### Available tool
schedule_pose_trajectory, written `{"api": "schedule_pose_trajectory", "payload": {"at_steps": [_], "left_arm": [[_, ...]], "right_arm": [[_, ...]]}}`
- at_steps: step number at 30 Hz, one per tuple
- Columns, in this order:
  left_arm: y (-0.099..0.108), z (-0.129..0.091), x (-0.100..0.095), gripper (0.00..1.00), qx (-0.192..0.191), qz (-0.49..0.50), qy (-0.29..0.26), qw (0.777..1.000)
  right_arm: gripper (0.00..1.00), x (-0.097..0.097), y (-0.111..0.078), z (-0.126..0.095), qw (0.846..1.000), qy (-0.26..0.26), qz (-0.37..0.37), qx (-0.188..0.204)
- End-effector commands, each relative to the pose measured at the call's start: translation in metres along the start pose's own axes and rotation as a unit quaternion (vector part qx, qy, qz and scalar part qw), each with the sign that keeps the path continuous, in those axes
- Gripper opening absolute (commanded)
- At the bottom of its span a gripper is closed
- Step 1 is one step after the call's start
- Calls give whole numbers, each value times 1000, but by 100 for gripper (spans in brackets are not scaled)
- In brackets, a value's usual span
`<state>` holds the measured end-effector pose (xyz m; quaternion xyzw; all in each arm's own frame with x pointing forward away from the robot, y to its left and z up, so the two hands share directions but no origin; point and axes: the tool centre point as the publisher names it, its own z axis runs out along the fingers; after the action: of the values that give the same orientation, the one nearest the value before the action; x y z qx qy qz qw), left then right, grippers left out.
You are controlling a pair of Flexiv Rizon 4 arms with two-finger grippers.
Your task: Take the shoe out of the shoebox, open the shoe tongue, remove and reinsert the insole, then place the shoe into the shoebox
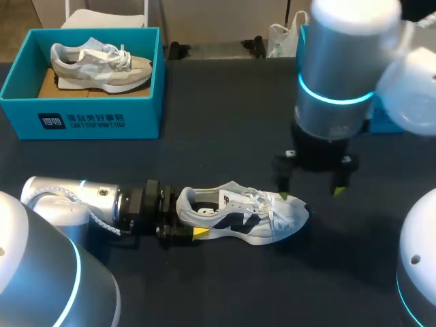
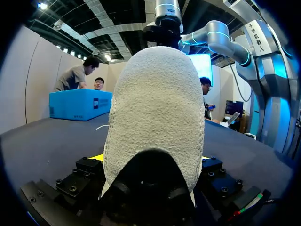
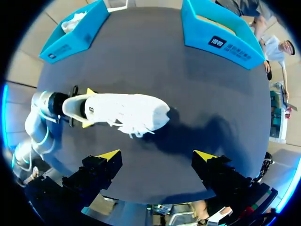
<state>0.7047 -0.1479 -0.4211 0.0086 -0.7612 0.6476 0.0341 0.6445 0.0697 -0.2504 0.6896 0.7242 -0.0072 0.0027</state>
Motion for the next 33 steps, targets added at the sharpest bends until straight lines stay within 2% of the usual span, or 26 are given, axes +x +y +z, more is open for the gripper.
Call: {"api": "schedule_pose_trajectory", "payload": {"at_steps": [1, 4, 9, 11, 17, 25, 33], "left_arm": [[0, 1, 1, 0, -1, 0, -2, 1000], [0, 1, 1, 0, -1, 0, -2, 1000], [0, 1, 1, 0, -1, 0, -2, 1000], [0, 1, 1, 0, -1, 0, -2, 1000], [0, 1, 1, 0, -1, 0, -2, 1000], [0, 1, 1, 0, -1, 0, -2, 1000], [0, 1, 1, 0, -1, 0, -2, 1000]], "right_arm": [[100, 38, 16, 17, 995, -90, 19, 32], [100, 49, 17, 21, 996, -80, 25, 15], [100, 70, 22, 25, 994, -109, 28, 4], [100, 78, 25, 26, 993, -113, 21, -12], [100, 96, 36, 32, 993, -115, 20, -16], [100, 105, 46, 51, 994, -107, -5, -10], [100, 116, 51, 57, 995, -98, -20, -9]]}}
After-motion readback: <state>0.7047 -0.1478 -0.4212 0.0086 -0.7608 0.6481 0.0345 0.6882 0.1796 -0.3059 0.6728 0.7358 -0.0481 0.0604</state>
